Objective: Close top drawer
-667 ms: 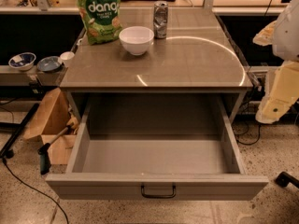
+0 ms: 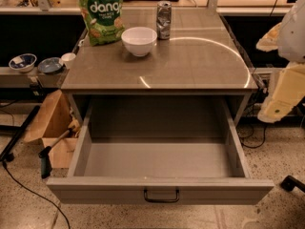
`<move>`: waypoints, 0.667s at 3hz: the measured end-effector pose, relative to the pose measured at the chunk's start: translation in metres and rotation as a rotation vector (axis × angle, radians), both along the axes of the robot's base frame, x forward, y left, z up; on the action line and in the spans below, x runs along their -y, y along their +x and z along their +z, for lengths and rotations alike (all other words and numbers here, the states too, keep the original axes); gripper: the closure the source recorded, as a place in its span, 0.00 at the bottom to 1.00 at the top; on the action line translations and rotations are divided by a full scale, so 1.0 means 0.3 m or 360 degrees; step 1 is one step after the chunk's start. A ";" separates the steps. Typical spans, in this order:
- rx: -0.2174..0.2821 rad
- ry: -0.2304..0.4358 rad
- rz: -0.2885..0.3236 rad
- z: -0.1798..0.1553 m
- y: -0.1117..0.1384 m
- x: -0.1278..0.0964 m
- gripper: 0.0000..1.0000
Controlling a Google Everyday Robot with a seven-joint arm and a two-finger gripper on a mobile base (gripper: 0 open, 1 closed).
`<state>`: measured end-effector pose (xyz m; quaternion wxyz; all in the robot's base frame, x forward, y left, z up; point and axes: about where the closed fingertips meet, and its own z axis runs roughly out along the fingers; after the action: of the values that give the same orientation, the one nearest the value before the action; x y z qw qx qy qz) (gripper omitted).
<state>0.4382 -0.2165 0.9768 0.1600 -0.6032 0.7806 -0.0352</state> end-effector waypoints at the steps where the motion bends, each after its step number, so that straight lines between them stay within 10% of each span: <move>1: 0.0000 0.0000 0.0000 0.000 0.000 0.000 0.36; 2: 0.0000 0.0000 0.0000 0.000 0.000 0.000 0.60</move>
Offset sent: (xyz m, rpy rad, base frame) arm 0.0000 0.0000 0.0000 0.0000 0.0000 0.0000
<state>0.4382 -0.2165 0.9768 0.1600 -0.6032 0.7806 -0.0352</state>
